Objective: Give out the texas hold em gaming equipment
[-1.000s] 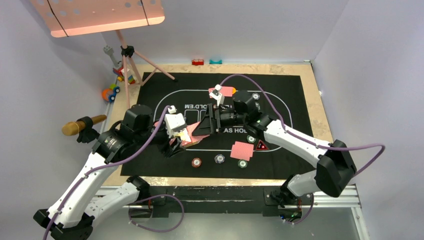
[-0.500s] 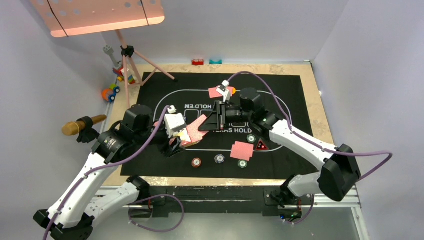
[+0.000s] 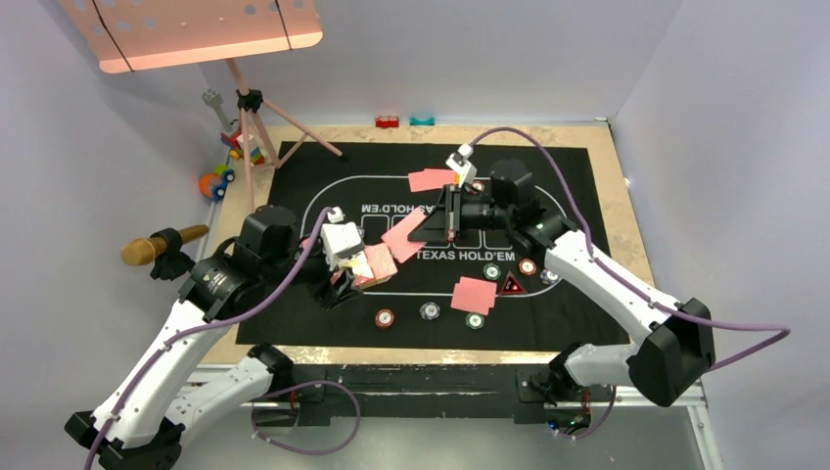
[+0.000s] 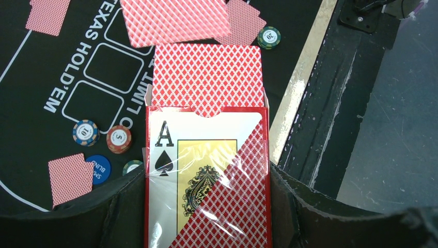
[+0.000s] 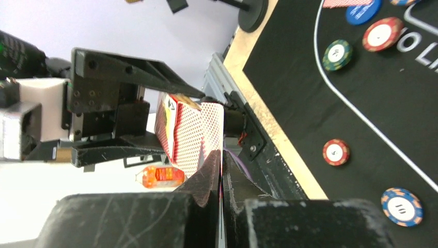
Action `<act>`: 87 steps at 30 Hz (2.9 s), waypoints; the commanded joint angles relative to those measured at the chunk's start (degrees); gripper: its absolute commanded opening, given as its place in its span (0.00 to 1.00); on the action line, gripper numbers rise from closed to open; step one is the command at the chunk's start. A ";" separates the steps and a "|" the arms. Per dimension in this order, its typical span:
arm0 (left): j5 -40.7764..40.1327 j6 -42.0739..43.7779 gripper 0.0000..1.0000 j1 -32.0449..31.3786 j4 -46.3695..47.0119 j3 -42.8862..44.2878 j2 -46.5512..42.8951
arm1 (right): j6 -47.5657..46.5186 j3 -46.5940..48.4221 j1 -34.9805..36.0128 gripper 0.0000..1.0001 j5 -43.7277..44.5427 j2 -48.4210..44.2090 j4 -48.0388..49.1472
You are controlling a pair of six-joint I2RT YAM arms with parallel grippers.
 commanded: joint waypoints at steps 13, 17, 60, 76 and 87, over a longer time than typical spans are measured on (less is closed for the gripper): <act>2.45 0.13 0.00 0.30 1.10 0.28 -2.92 | -29.25 22.60 -2.51 0.00 33.12 14.21 -19.44; 2.57 0.46 0.00 0.32 0.15 0.28 -3.31 | -39.08 28.32 4.12 0.00 53.56 22.85 -19.53; 3.37 -0.43 0.00 0.31 0.54 0.34 -3.72 | -47.16 24.95 15.63 0.61 59.62 42.56 -5.68; 3.37 -0.56 0.00 0.33 1.13 -0.30 -3.79 | -17.48 11.63 -2.79 0.82 5.80 12.35 -4.36; 3.07 -0.76 0.00 0.28 2.02 0.03 -2.99 | -4.79 3.07 2.43 0.92 -4.85 -0.50 6.72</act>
